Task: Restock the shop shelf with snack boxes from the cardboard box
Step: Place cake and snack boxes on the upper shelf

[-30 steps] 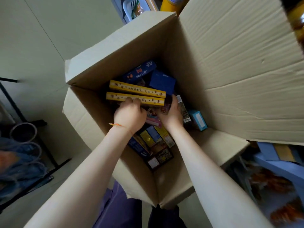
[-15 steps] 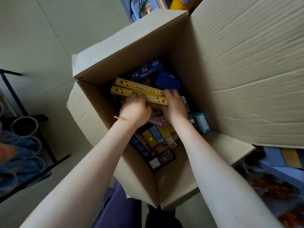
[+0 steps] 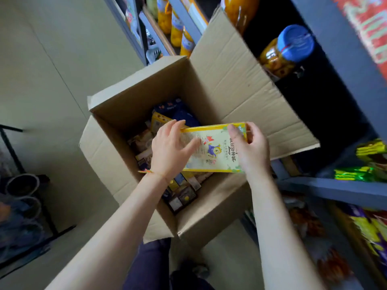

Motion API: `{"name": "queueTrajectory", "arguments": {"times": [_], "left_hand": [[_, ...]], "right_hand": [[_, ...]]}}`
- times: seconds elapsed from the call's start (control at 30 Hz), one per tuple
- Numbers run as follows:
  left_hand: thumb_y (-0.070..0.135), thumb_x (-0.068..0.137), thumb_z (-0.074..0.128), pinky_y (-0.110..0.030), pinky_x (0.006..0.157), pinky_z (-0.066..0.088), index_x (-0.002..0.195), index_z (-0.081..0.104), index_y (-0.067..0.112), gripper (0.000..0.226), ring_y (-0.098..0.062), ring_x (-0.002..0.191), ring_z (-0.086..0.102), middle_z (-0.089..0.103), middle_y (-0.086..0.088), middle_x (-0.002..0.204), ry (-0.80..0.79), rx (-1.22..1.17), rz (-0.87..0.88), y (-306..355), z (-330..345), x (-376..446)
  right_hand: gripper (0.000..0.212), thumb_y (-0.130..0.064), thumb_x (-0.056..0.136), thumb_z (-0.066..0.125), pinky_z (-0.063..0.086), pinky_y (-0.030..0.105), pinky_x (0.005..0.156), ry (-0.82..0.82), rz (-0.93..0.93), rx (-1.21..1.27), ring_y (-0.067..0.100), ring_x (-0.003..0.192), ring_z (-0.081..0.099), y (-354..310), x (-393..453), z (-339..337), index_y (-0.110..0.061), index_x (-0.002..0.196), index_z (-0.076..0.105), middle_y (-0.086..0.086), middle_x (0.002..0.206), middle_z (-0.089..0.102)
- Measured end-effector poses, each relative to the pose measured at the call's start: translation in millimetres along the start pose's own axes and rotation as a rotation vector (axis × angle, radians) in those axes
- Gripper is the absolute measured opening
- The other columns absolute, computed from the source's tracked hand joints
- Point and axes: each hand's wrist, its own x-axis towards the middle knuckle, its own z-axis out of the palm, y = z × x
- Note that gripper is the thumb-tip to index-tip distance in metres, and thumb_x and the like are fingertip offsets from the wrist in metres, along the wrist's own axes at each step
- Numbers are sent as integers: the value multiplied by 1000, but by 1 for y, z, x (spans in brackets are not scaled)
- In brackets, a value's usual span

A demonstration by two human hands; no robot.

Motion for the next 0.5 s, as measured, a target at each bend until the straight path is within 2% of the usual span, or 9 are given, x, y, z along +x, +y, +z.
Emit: {"name": "queueTrajectory", "arguments": {"times": [0.07,0.17,0.23,0.3,0.37,0.43,0.47,0.5], "left_hand": [[74,82,34,-43,118,14,139,53,25,77,-16,139,34,48,2,146,75,60,71,32,-7,-24],[85,76,37,-55,120,5,134,56,26,85,-18,134,41,56,5,134,106,194,319,85,-23,-73],[95,58,46,-59,119,11,143,46,24,111,-23,134,42,52,1,138,46,243,549,120,-30,-112],[95,43,54,-61,116,17,153,30,28,131,-27,136,38,44,-4,145,0,359,723,157,-34,-157],[86,42,61,-63,112,26,154,23,34,129,-31,134,38,41,-9,145,21,450,838,196,-34,-205],[77,50,67,-60,105,35,152,27,34,118,-36,127,44,45,-11,139,94,418,916,232,-36,-248],[74,53,68,-56,104,37,151,27,35,113,-35,126,45,45,-10,137,115,352,942,248,-36,-266],[71,56,70,-51,105,38,151,25,38,111,-31,126,46,45,-6,137,99,217,960,262,-38,-285]], "right_hand": [[37,-60,80,65,50,37,76,31,-23,26,13,78,61,-17,-22,-37,-24,80,56,-6,81,66],[40,-56,87,63,46,34,71,85,-63,34,16,78,61,-44,-66,-100,-16,83,57,-3,80,66],[36,-51,91,63,46,32,72,126,-66,50,17,83,63,-55,-100,-147,-15,90,61,-2,84,68],[38,-53,91,61,50,34,75,152,-65,104,20,84,65,-66,-136,-194,-15,91,62,-1,84,70],[38,-52,93,59,49,26,69,164,-68,142,16,76,63,-78,-174,-243,-14,91,62,-3,79,68],[36,-51,96,55,45,11,62,164,-85,208,9,74,61,-89,-212,-292,-16,98,65,-9,82,67],[37,-52,97,52,46,9,71,147,-88,279,7,84,62,-94,-228,-315,-20,107,67,-11,93,68],[42,-55,97,49,49,16,85,111,-79,383,8,95,63,-100,-246,-337,-23,118,67,-11,105,69]]}}
